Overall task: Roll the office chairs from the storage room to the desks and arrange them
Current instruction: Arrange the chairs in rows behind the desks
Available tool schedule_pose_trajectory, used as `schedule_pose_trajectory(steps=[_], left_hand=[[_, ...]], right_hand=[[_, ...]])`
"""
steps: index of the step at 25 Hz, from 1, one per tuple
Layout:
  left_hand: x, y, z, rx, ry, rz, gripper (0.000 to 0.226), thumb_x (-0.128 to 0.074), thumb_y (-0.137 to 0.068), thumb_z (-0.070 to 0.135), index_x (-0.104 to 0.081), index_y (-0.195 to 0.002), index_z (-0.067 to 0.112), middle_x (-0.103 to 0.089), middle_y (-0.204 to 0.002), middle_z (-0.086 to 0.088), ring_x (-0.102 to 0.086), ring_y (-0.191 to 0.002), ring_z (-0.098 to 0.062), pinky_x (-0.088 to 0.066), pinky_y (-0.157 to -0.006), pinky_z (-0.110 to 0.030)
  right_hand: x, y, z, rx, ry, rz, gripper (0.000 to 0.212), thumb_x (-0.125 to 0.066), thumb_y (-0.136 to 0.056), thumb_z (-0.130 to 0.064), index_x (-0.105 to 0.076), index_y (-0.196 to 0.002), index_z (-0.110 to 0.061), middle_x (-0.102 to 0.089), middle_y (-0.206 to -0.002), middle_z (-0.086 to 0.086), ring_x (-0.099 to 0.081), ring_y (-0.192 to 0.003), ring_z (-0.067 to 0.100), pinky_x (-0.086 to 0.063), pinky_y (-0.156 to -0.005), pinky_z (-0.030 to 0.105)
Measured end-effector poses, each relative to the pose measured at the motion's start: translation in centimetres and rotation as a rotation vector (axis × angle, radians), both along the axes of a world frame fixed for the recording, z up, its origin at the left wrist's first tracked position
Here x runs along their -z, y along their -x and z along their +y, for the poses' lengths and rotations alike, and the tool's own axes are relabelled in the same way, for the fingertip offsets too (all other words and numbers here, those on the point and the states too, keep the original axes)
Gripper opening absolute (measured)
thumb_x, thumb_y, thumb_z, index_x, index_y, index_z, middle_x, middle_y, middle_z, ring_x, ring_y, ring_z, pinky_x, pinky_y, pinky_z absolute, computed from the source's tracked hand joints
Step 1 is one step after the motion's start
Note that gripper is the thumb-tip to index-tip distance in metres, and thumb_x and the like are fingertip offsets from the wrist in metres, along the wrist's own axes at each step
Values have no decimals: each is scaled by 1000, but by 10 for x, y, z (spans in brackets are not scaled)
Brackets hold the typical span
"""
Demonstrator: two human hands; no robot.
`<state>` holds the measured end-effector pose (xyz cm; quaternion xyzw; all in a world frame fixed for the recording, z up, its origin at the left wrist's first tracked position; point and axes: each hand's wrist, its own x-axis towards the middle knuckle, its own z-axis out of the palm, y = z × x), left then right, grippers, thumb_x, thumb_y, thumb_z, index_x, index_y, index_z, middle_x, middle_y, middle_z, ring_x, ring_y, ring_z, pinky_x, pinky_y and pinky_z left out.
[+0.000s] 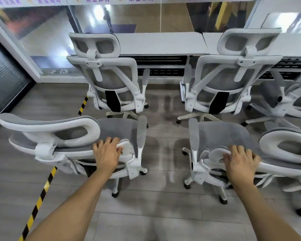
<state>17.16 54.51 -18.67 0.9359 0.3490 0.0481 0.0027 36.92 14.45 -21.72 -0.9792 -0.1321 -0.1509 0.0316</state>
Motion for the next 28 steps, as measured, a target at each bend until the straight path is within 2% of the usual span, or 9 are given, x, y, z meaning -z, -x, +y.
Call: schedule_pose_trajectory(steps=[12, 16, 18, 23, 28], left_hand=[[3, 14, 9, 2, -4, 4, 30, -60, -92, 40, -62, -118, 26, -65, -109, -5, -54, -103, -34, -31, -90, -47], [2, 15, 6, 8, 35, -24, 39, -62, -90, 37, -57, -127, 25, -63, -119, -8, -53, -112, -37, -32, -97, -52], [-2, 12, -5, 32, 34, -66, 42, -68, -86, 32, -58, -126, 22, -62, -121, -12, -52, -114, -39, -32, -99, -55], [-15, -32, -105, 225, 114, -216, 37, -67, -86, 27, -60, -123, 21, -64, -119, -8, -54, -111, -36, -36, -97, -51], [-21, -88, -254, 477, 208, -302, 34, -60, -90, 28, -58, -124, 25, -62, -121, 0, -55, -110, -26, -40, -95, -43]], right_hand=[[-7, 4, 4, 18, -10, 62, 20, -69, -89, -23, -61, -101, -8, -62, -95, 16, -54, -94, 39, -34, -91, 50], [-16, 8, -3, -38, -135, 100, 39, -70, -86, -18, -60, -123, -10, -65, -115, 15, -56, -108, 41, -37, -98, 51], [-25, 16, -11, -79, -219, 75, 44, -69, -84, -13, -59, -126, -10, -65, -119, 15, -56, -111, 40, -40, -98, 50], [-37, 41, -70, -12, -381, -96, 35, -58, -84, -21, -62, -119, -16, -66, -113, 6, -56, -106, 32, -36, -96, 41], [-30, 26, -187, 88, -467, -236, 25, -52, -84, -21, -64, -104, -13, -65, -98, 5, -56, -93, 33, -38, -84, 44]])
